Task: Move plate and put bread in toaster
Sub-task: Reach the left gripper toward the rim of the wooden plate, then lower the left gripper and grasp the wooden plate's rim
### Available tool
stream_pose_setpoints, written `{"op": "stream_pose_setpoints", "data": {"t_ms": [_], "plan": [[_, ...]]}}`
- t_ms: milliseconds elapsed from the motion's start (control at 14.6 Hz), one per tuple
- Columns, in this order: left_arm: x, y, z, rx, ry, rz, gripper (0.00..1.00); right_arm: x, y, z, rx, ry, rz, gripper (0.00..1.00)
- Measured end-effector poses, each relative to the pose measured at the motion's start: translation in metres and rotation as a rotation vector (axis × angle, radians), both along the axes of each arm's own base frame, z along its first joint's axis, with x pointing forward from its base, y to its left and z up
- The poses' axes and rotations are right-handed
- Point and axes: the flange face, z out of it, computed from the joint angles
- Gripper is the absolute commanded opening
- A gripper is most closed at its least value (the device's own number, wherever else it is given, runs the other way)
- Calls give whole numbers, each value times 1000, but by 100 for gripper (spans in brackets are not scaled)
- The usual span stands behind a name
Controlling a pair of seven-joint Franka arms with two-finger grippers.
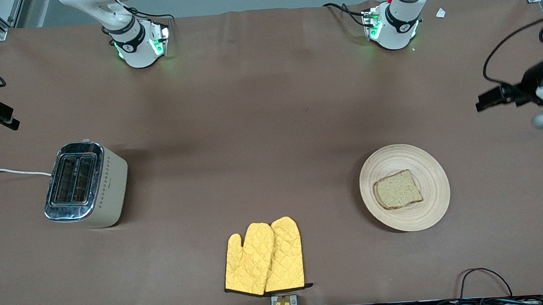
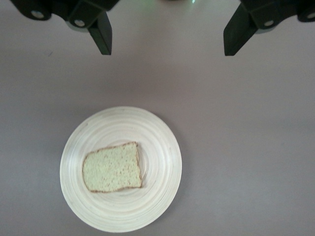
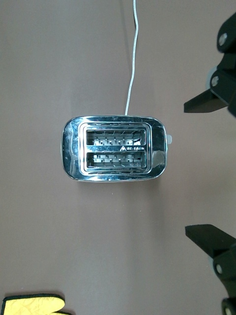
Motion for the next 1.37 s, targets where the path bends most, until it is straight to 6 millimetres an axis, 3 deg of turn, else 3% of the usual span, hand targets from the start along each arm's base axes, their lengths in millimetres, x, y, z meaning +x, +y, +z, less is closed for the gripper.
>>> {"op": "stream_pose_setpoints", "data": {"t_ms": [205, 479, 821, 1094, 1368], "plan": [[31, 51, -68, -115, 9, 20, 100, 0, 0, 0, 0, 1, 0, 100], [47, 105, -154, -328, 31, 78, 100, 0, 0, 0, 0, 1, 0, 100], [59, 122, -236, -484, 13, 72, 100, 0, 0, 0, 0, 1, 0, 100], [56, 143, -296, -651, -13, 88, 100, 0, 0, 0, 0, 2, 0, 100], [55, 152, -335, -727, -44, 114, 87, 0, 0, 0, 0, 2, 0, 100]]}}
